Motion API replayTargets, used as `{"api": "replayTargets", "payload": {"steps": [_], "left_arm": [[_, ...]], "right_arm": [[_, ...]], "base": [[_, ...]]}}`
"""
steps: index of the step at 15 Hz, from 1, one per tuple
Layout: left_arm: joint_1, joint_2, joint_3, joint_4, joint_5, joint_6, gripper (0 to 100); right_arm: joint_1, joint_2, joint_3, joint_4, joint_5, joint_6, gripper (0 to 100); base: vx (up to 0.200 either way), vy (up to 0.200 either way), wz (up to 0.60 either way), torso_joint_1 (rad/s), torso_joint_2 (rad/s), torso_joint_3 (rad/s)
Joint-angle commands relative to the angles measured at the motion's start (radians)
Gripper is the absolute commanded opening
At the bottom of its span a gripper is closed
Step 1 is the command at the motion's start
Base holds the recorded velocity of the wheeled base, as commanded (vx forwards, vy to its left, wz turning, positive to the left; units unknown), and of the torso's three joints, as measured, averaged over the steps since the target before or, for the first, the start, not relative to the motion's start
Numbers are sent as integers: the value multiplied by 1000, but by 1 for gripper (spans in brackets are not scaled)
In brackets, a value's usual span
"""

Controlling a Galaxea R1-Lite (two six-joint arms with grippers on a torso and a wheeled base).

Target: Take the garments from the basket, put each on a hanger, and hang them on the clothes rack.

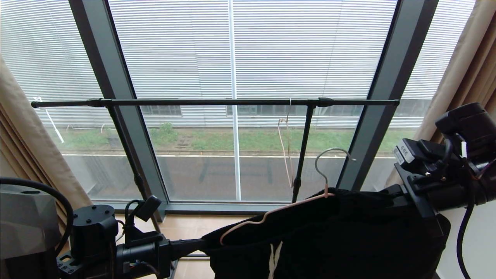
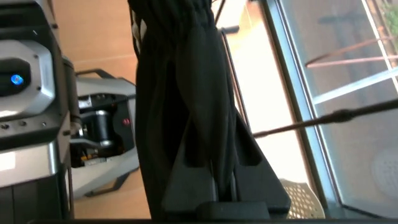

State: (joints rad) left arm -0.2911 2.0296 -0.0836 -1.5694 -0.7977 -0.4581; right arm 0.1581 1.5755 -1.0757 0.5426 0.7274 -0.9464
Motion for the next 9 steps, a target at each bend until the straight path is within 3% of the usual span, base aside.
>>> {"api": "replayTargets", "payload": {"steps": [1, 3, 6, 7, 8, 9], "left_arm": [[0, -11, 1, -1, 0, -1, 0], [-2, -29, 2, -1, 2, -2, 0], [-17, -68, -2, -1, 3, -4, 0], [-48, -155, -28, -1, 5, -5, 0], [-53, -221, -61, 58, 5, -5, 0], [-57, -298, -128, 209, 5, -5, 0]], "right_arm": [[8, 3, 23, -19, -14, -2, 0], [28, 8, 88, -119, -60, 0, 0], [43, 14, 129, -193, -59, 3, 0], [52, 15, 134, -202, -57, 6, 0], [52, 17, 135, -202, -57, 6, 0], [51, 17, 138, -202, -57, 6, 0]], "base": [[0, 0, 0, 0, 0, 0], [0, 0, 0, 0, 0, 0], [0, 0, 0, 0, 0, 0], [0, 0, 0, 0, 0, 0], [0, 0, 0, 0, 0, 0], [0, 0, 0, 0, 0, 0]]}}
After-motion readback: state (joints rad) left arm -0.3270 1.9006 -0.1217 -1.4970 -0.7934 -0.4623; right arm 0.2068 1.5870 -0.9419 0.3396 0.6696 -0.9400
